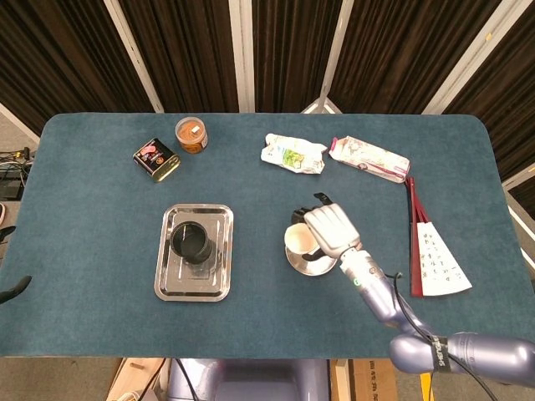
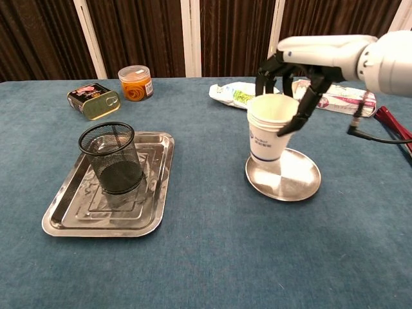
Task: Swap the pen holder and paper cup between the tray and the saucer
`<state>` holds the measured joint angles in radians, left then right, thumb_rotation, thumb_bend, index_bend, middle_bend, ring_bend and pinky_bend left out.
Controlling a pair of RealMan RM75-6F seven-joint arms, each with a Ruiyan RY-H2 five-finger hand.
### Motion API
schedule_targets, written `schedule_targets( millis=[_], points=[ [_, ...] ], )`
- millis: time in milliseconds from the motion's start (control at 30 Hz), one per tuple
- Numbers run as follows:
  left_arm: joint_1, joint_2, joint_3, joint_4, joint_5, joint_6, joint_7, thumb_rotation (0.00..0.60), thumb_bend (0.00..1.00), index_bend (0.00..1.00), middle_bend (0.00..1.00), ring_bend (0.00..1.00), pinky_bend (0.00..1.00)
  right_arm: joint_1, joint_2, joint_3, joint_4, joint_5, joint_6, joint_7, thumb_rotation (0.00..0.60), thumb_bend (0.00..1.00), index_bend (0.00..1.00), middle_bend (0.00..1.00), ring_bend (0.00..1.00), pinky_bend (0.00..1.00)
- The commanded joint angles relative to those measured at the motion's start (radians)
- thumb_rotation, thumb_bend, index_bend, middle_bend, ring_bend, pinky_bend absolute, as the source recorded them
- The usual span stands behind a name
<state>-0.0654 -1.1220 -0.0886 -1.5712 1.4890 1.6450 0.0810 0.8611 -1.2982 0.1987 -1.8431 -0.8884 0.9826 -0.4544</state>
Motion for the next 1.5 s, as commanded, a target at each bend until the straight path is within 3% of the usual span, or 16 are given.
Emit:
schedule_targets(
  millis=[33, 467, 700, 867, 933, 1033, 1300, 1400, 1500],
  points=[
    [0.0, -0.003, 0.0, 0.0, 0.002, -0.001, 0.005, 0.6, 0.06, 0.21, 0.0, 0.0, 0.04, -0.027, 0.006, -0.022, 0.022, -0.032, -0.016, 0.051, 0.6, 0.0, 0.52, 0.44, 0.5, 0.14],
    [0.004, -0.009, -0.005, 0.0, 0.005, -0.002, 0.02, 0.6, 0.06, 0.21, 0.0, 0.0, 0.04, -0.059, -0.03, -0.043, 0.15, -0.124, -0.039, 0.157, 0.6, 0.0, 0.52, 0.44, 0.46, 0.11],
    [0.009, -0.013, -0.009, -0.004, 0.003, 0.005, 0.032, 0.6, 0.06, 0.21, 0.0, 0.0, 0.04, -0.059, -0.019, -0.05, 0.184, -0.122, -0.069, 0.164, 0.6, 0.0, 0.47, 0.4, 0.35, 0.0],
    [0.011, -0.016, -0.009, -0.006, 0.007, 0.009, 0.042, 0.6, 0.06, 0.22, 0.0, 0.0, 0.04, -0.055, 0.007, -0.065, 0.179, -0.095, -0.114, 0.156, 0.6, 0.0, 0.33, 0.19, 0.14, 0.0],
    [0.011, -0.017, -0.008, -0.006, 0.009, 0.007, 0.046, 0.6, 0.06, 0.22, 0.0, 0.0, 0.04, -0.046, 0.032, -0.07, 0.161, -0.064, -0.157, 0.157, 0.6, 0.0, 0.17, 0.06, 0.02, 0.0],
    [0.01, -0.019, -0.008, -0.006, 0.007, 0.003, 0.056, 0.6, 0.06, 0.22, 0.0, 0.0, 0.04, -0.042, 0.043, -0.071, 0.147, -0.046, -0.158, 0.146, 0.6, 0.0, 0.03, 0.0, 0.0, 0.0],
    [0.007, -0.024, -0.018, 0.003, -0.008, -0.006, 0.073, 0.6, 0.06, 0.22, 0.0, 0.0, 0.04, -0.07, 0.097, -0.064, 0.071, -0.029, -0.084, 0.134, 0.6, 0.0, 0.0, 0.0, 0.0, 0.0],
    [0.002, -0.021, -0.015, 0.005, -0.008, -0.022, 0.071, 0.6, 0.06, 0.21, 0.0, 0.0, 0.04, -0.127, 0.162, -0.068, 0.022, -0.079, 0.029, 0.129, 0.6, 0.0, 0.0, 0.0, 0.0, 0.0],
    [-0.007, -0.017, -0.009, 0.005, -0.007, -0.049, 0.068, 0.6, 0.06, 0.21, 0.0, 0.0, 0.04, -0.24, 0.233, -0.102, -0.015, -0.196, 0.222, 0.125, 0.6, 0.0, 0.0, 0.0, 0.0, 0.0]
  ],
)
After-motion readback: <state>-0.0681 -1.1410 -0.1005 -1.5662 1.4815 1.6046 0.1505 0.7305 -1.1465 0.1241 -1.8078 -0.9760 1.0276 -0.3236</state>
